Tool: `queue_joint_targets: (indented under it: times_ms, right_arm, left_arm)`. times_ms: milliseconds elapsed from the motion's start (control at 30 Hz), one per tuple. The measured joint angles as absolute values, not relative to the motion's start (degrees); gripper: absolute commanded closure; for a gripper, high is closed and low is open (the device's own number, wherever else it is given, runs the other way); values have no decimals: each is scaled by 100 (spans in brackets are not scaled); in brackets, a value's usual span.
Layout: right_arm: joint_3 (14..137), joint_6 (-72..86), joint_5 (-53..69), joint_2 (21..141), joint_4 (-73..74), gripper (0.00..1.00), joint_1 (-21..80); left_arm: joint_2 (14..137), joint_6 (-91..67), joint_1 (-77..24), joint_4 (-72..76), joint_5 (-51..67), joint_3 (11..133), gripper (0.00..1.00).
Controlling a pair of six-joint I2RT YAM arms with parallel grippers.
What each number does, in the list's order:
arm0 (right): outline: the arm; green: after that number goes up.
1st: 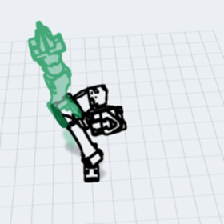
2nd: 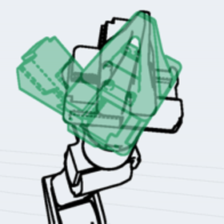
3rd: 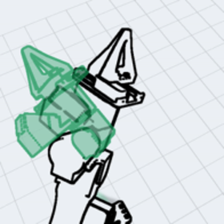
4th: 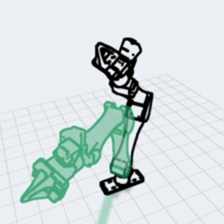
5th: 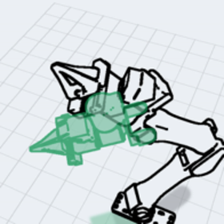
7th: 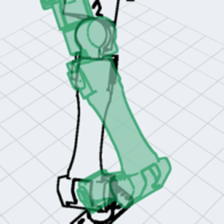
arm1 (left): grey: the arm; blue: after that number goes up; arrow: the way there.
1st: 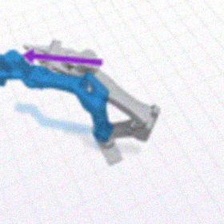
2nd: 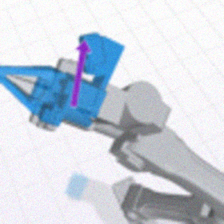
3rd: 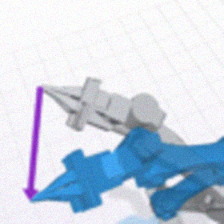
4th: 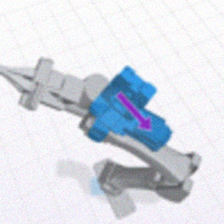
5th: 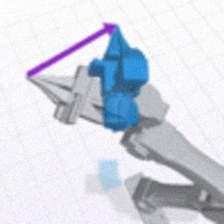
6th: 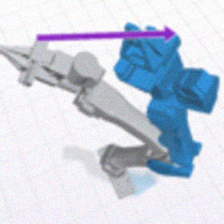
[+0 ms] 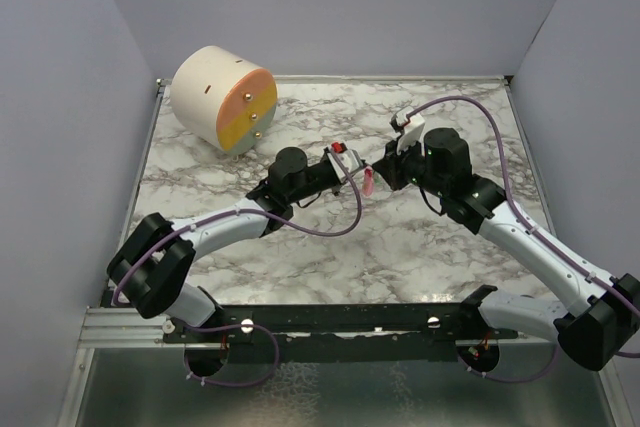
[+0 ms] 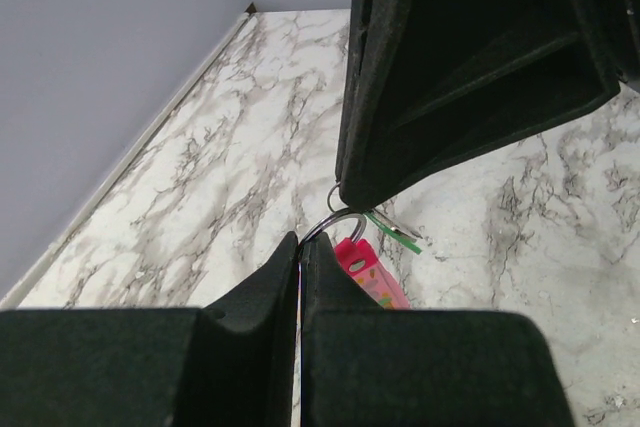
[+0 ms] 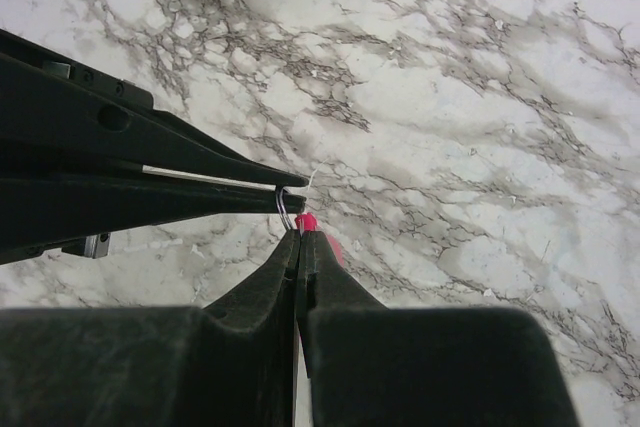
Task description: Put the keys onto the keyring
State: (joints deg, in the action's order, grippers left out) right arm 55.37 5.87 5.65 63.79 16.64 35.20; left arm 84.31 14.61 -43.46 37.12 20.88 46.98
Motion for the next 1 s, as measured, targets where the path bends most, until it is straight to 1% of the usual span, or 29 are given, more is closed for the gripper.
queue_joint_targets:
  times_ms: [400, 1000]
  right_arm:
    - [5507, 642, 510, 6379, 1592, 99, 3520]
    - [5290, 836, 510, 6501, 980, 99, 3520]
  left_arm:
    - [8237, 950, -4265, 3999, 1841, 4550, 100]
    - [8173, 123, -4134, 4646, 1837, 4204, 100]
